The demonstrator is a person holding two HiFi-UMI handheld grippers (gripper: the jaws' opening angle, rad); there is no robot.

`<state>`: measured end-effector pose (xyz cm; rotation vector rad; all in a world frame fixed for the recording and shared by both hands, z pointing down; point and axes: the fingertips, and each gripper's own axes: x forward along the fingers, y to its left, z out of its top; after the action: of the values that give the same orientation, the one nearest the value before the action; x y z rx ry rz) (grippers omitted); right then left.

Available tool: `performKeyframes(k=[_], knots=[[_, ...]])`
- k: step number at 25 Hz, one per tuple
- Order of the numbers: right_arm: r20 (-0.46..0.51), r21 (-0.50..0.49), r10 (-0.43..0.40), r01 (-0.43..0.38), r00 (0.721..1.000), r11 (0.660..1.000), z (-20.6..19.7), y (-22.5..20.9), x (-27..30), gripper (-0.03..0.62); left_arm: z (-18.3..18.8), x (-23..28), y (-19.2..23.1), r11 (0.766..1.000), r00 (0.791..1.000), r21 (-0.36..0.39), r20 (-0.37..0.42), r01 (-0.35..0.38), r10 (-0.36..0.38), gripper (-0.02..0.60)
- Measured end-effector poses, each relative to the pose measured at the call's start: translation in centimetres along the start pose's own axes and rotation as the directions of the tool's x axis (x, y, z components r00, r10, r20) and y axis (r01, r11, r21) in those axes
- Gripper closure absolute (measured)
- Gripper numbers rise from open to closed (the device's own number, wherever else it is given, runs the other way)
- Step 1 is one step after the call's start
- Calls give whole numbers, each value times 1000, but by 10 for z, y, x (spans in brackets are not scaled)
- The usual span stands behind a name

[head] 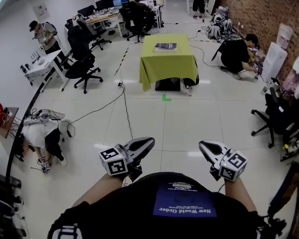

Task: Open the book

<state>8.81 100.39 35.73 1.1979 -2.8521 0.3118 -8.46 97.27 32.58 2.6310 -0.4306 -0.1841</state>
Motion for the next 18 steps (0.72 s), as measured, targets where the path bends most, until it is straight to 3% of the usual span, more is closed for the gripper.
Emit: performKeyframes(k=[7,10,18], knots=[[-16,13,2,-2,1000,1000,9,-12,64,608,24,-10,62,999,999,-27,23,26,-25,575],[-20,0,-24,24,1000,1000,28,-19,115,608,53,-25,106,998,998,-19,25,54,-53,575],[12,28,-28,28,1000,999,59,-26,265,608,138,-87,230,999,998,31,33,44,-45,574]])
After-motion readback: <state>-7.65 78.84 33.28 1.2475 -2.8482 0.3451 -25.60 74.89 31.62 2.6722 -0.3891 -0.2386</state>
